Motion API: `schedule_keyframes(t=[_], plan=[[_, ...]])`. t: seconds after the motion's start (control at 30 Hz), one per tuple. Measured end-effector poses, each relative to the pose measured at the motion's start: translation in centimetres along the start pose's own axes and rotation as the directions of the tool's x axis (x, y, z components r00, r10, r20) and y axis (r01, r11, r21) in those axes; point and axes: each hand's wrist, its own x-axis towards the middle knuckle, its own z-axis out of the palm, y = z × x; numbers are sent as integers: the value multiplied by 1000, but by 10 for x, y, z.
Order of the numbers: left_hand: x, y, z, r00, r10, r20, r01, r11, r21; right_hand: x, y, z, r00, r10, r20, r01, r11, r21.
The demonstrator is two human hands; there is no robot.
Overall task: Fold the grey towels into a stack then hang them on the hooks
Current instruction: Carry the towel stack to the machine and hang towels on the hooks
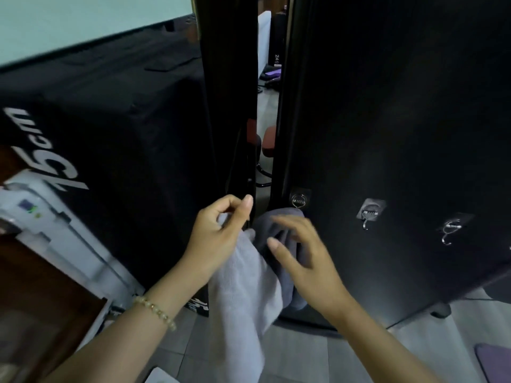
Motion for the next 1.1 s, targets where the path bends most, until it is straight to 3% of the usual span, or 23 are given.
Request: schedule_keyframes(t=[0.07,0.13,0.23,0.33,0.43,0.63,0.83,0.97,1.1], plan=[[-9,25,2,999,-8,32,8,1000,-26,-13,-22,-6,964,100,246,-147,973,180],[-18,48,5,998,-63,13,63,995,-76,-28,-35,-17,923,127,364,-225,944,241],[-32,80,16,988,-150,-41,142,977,-161,-52,-53,-46,930,183,317,-265,934,238],[-54,112,46,983,-178,-42,171,975,-143,-72,-74,-77,938,137,318,-223,942,250],[-73,137,84,983,-182,1,179,968,-174,-85,-99,-104,966,71,247,-141,950,277],[-95,171,130,930,-363,62,368,924,-105,-109,-120,-164,974,107,199,-150,965,217],[-116,196,143,938,-322,131,325,946,-2,-115,-134,-218,977,201,-65,-183,959,216],[-130,214,146,830,-435,349,398,900,175,-101,-143,-235,943,247,-221,-190,949,252],[-133,221,137,779,-501,378,459,865,202,-85,-149,-237,885,287,-366,-192,942,276]])
